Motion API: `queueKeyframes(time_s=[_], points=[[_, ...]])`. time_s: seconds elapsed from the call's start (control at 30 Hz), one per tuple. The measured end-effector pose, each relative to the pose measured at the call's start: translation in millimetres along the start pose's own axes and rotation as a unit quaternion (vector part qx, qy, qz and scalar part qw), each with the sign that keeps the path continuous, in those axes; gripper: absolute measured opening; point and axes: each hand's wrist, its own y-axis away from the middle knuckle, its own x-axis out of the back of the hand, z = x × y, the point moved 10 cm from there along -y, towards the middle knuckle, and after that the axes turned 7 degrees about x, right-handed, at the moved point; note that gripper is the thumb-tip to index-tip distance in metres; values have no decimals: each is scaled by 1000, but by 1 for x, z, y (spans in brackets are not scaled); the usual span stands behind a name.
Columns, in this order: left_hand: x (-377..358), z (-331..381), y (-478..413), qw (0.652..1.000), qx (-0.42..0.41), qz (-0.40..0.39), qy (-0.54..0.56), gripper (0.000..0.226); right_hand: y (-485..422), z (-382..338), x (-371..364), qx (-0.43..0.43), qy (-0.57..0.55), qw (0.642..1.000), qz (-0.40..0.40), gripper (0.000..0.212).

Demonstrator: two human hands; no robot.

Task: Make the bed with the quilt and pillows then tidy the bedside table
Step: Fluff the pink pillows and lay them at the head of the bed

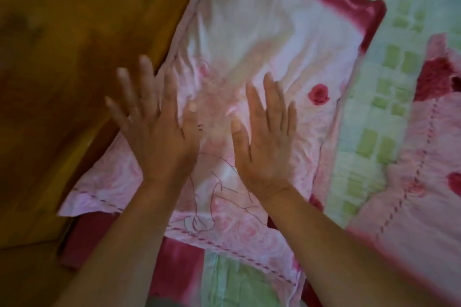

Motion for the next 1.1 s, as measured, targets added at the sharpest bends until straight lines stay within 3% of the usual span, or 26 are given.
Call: queueKeyframes(time_s=[0.07,0.13,0.2,0.3,0.33,0.43,0.5,0.57,0.7,0.93,1.1], points=[[-36,-17,30,992,-11,-100,-77,64,33,-5,-59,53,62,981,-173,61],[-80,-32,44,969,-25,-202,-138,74,45,11,-93,42,75,962,-258,65],[-74,-38,27,975,3,-191,-114,74,29,9,-85,30,60,966,-249,65],[-14,-48,13,998,32,-39,-45,67,18,-16,-28,64,14,991,-113,61],[-8,-57,20,998,30,-20,-46,67,27,-20,-23,82,-3,992,-96,59],[-49,-76,52,981,2,-159,-113,73,69,-20,-63,149,43,966,-205,58],[-58,-80,40,974,15,-184,-134,75,64,-13,-78,133,49,962,-232,58],[-39,-65,7,981,29,-140,-134,75,36,-16,-67,108,14,972,-207,58],[-15,-13,-43,996,3,-64,-59,72,-25,10,-18,46,-7,995,-85,60],[-1,132,-123,985,-172,12,10,70,-131,123,53,-98,13,994,52,68],[-29,220,-169,962,-268,39,23,64,-184,148,71,-121,31,983,134,64]])
